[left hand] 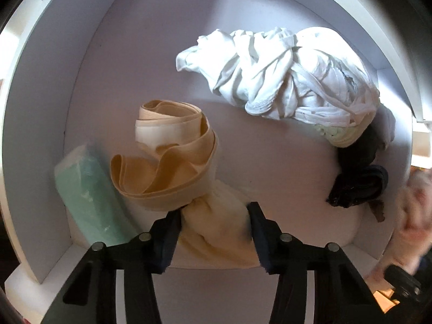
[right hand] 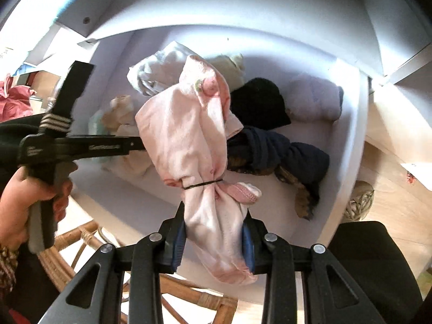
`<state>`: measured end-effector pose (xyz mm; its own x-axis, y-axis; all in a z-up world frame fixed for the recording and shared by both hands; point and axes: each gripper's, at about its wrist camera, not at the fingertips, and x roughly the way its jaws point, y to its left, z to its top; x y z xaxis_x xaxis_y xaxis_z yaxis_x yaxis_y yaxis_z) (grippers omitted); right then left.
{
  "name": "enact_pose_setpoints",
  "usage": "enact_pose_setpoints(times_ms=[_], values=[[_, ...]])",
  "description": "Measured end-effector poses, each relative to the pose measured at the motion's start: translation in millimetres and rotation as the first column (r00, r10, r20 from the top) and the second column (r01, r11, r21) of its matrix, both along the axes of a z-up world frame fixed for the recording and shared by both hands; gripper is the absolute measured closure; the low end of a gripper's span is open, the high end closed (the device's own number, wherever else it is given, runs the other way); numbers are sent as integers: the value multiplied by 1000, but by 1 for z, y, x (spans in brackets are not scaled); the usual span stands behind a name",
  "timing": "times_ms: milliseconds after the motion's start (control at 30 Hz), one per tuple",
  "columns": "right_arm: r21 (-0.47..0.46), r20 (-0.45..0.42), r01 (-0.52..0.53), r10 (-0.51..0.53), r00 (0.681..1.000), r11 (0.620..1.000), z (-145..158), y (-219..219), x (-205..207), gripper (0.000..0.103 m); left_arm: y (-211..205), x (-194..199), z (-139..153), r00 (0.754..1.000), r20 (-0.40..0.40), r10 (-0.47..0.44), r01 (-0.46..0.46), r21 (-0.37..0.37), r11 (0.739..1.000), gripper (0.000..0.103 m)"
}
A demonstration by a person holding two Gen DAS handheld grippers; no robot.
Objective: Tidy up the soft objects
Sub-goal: 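Carry the pink knotted bundle with the right gripper into the tray and release it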
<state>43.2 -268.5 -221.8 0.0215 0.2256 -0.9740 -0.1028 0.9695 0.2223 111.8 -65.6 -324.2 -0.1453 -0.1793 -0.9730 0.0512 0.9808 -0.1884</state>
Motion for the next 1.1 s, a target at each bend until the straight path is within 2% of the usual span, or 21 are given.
enact_pose_setpoints(times_ms=[200,300,500,533,733,900,1100], values=[[13,39,2,-2,999,1000,34,-7,-12,69,7,-4,2,1000,19,2,-2,10,1000,63],[66,61,24,-28,998,998,59,-13,-17,69,18,-1,12,999,34,4,-5,20,1000,63],[166,91,70,-86,992,984,107,-25,-27,69,17,2,10,999,35,-1,0,21,1000,63],[173,96,72,-90,991,982,105,-19,-27,69,17,2,11,999,36,-6,5,23,1000,63],[250,120,94,-127,985,964,143,-21,-27,69,8,4,5,999,38,-11,10,24,1000,63],[301,167,117,-173,971,947,187,-26,-4,69,6,2,1,999,43,-24,23,30,999,63],[330,202,238,-314,927,914,219,-36,57,69,6,2,1,999,43,-24,23,30,999,63]])
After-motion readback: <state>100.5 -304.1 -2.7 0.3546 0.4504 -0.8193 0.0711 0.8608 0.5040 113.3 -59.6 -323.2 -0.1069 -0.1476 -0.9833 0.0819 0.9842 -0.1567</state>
